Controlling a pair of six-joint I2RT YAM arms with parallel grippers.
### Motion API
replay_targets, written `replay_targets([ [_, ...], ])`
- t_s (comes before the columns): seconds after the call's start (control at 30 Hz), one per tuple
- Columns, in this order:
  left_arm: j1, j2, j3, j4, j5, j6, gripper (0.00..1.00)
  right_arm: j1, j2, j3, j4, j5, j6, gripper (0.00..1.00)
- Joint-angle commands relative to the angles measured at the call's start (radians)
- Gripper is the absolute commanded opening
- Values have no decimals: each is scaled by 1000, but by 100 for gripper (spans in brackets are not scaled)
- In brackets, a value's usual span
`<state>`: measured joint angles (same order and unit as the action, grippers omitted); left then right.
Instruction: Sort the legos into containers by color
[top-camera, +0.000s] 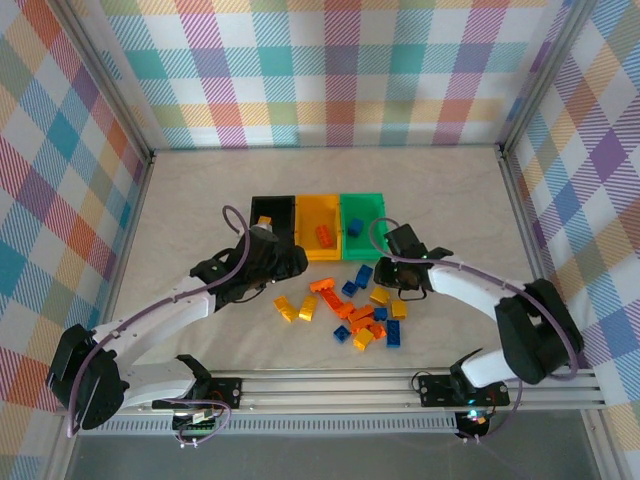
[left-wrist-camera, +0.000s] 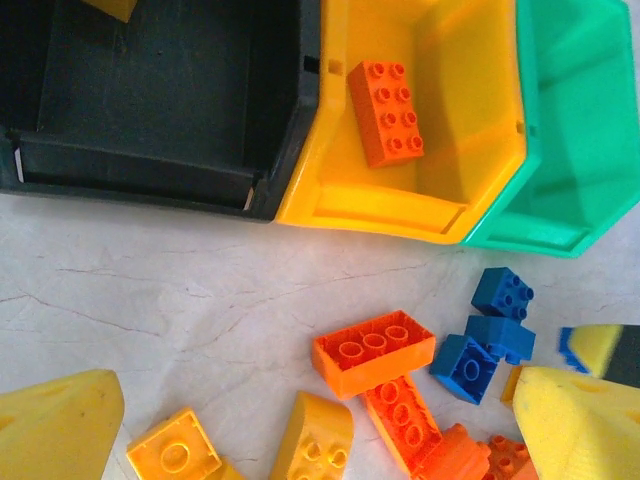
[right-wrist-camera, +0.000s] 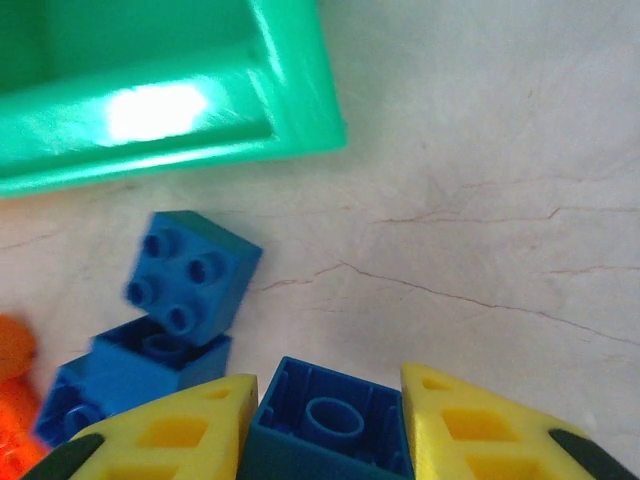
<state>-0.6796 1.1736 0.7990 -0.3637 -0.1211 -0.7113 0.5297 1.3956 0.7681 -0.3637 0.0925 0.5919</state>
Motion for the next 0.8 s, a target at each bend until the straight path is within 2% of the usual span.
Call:
replay_targets([
  [0.0,-3,-41,-24,-10,8,-1,100,-5,-64,107,-49,-12,-69,31],
  [0.1,-3,-55,-37,-14,17,1,100,-6,-9,211,-75,-15,-96,33],
  [0.37,-3,-55,-47,-57,57,2,100,-41,267,459,-56,23,-117,34],
  [0.47,-4,-49,-50,-67,78,10,100,-52,349,536,-61,12,-124,40],
  [0.5,-5,-44,-48,-73,82,17,100,-53,376,561,-66,4,-127,43],
  [0.63,-18,-12,-35,-75,95,54,96,-57,419,625,-71,-31,-142,68],
  [0.77,-61,68,16,-94,77,98,95,-57,366,606,-50,-38,-143,77],
])
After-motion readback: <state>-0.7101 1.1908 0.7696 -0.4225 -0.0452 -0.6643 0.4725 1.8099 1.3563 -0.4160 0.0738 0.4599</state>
